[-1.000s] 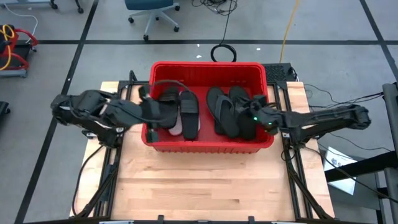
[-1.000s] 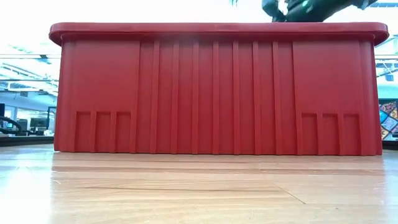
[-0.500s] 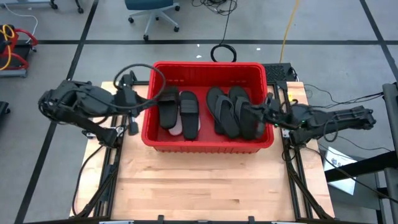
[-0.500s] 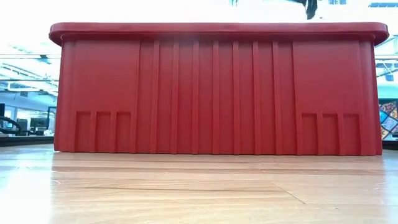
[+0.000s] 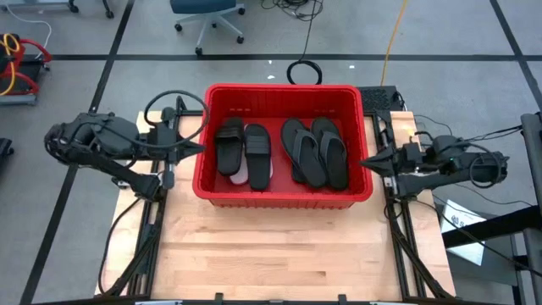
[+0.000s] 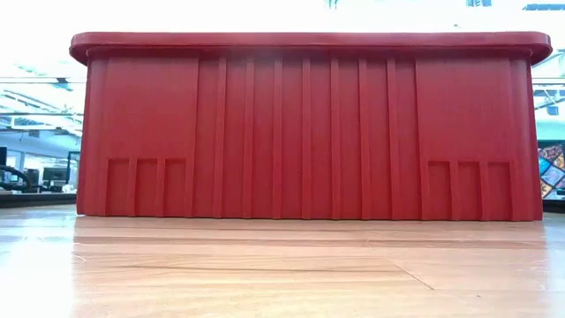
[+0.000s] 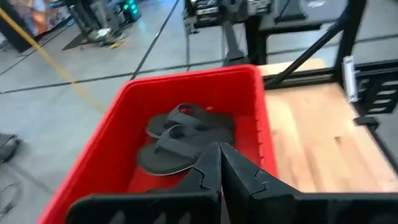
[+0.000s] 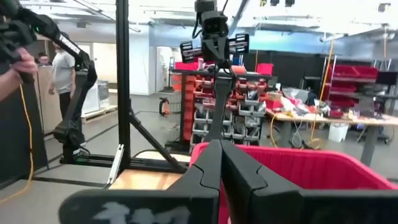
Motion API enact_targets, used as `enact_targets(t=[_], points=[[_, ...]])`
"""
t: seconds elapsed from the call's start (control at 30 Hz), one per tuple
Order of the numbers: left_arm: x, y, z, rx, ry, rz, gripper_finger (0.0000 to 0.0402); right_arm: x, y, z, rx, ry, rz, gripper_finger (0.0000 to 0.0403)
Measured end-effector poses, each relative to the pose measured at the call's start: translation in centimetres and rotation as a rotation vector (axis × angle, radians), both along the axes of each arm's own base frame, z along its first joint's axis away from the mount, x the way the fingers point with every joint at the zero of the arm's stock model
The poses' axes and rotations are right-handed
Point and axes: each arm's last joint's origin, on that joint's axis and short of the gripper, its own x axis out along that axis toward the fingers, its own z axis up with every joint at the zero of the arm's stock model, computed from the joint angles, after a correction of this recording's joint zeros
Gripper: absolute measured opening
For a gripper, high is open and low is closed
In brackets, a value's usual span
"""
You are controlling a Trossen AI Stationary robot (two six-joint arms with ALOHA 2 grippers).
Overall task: Pick and place slides into bin
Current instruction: Return to Home Position
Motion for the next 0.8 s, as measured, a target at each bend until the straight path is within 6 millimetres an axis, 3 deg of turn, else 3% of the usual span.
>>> enact_targets(t=[0.23, 0.6, 0.8], points=[[-1.9, 0.4, -3.3, -0.047, -0.165, -0.073, 0.0004, -1.3, 0.0, -0.9, 0.003, 0.027, 0.053, 0.0000], [-5.7, 1.4, -8.0, -0.104, -0.326, -0.106, 0.0003, -2.8, -0.2, -6.5, 0.078, -0.156, 0.068, 0.0000], [-6.9, 1.8, -11.0, -0.109, -0.409, -0.109, 0.0003, -2.9, -0.2, -8.1, 0.177, -0.146, 0.091, 0.0000]])
